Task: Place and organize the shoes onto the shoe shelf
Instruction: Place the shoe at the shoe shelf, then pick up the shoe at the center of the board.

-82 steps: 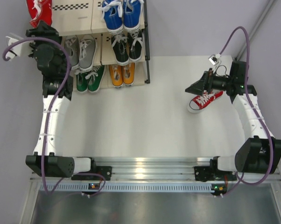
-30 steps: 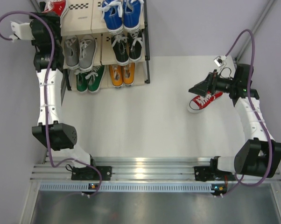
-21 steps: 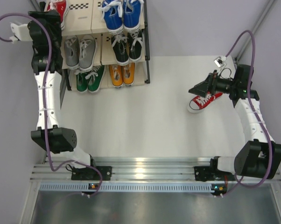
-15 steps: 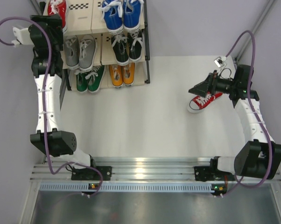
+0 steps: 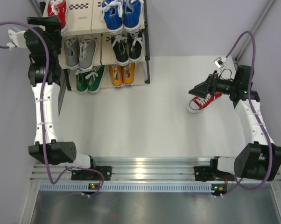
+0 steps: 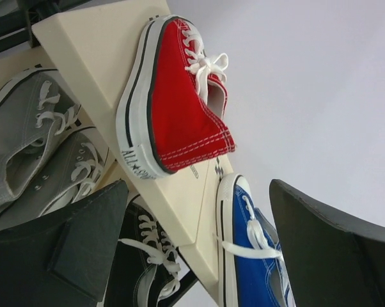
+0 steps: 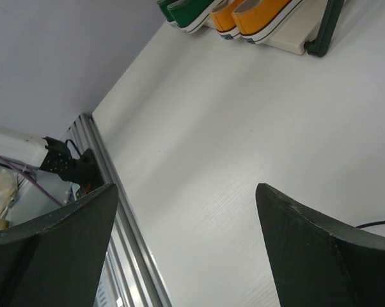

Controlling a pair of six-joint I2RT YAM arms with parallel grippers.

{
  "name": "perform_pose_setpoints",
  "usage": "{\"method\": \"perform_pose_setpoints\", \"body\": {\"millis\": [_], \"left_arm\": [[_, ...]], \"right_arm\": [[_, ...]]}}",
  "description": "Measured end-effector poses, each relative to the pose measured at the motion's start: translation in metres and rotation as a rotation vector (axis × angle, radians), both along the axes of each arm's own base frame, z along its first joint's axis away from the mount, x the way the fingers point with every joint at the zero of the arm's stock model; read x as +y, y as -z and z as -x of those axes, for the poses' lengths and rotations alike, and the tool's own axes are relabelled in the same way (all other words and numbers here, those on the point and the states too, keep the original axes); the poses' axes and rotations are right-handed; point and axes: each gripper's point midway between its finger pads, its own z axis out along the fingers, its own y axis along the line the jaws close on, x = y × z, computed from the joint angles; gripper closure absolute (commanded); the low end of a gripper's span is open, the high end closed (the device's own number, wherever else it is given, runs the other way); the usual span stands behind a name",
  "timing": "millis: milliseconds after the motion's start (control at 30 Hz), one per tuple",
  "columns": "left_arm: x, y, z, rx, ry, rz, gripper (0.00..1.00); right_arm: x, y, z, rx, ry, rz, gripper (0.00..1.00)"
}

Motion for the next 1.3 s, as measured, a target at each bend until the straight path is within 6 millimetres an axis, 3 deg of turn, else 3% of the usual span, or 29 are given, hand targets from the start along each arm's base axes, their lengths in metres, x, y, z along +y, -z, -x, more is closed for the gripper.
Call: {"method": "perform_pose_setpoints", "body": {"millis": [167, 300, 500, 633, 767, 867, 967, 1133, 1300], "left_arm": [[-0.006, 0.002, 0.027, 0.007, 0.014, -0.038, 0.03], [-0.012, 0.011, 0.061, 0.023, 0.026, -0.102, 0.02], [-0.031, 0.050, 0.117, 0.082, 0.105, -0.256, 0.02], [-0.049, 0.101, 0.142, 0.148, 0.206, -0.332, 0.02], [-0.072, 0.170, 0.158, 0.247, 0.355, -0.355, 0.02], [-0.092, 0.223, 0.171, 0.321, 0.482, -0.327, 0.02], [-0.111, 0.264, 0.188, 0.364, 0.595, -0.287, 0.03], [-0.133, 0.293, 0.211, 0.363, 0.713, -0.249, 0.04], [-0.143, 0.301, 0.225, 0.330, 0.763, -0.237, 0.03]], "right_arm": [[-0.001, 0.007, 0.005, -0.002, -0.008, 0.032, 0.11], [-0.008, 0.010, 0.005, -0.010, 0.016, 0.104, 0.12], [-0.037, 0.014, -0.013, -0.037, 0.149, 0.260, 0.12], [-0.072, 0.045, -0.031, 0.062, 0.298, 0.377, 0.12], [-0.108, 0.090, -0.046, 0.199, 0.408, 0.501, 0.10], [-0.121, 0.108, -0.052, 0.232, 0.356, 0.580, 0.11], [-0.128, 0.109, -0.065, 0.160, 0.189, 0.665, 0.14], [-0.148, 0.107, -0.100, -0.061, -0.041, 0.846, 0.15], [-0.171, 0.129, -0.109, -0.183, -0.207, 1.037, 0.17]]}}
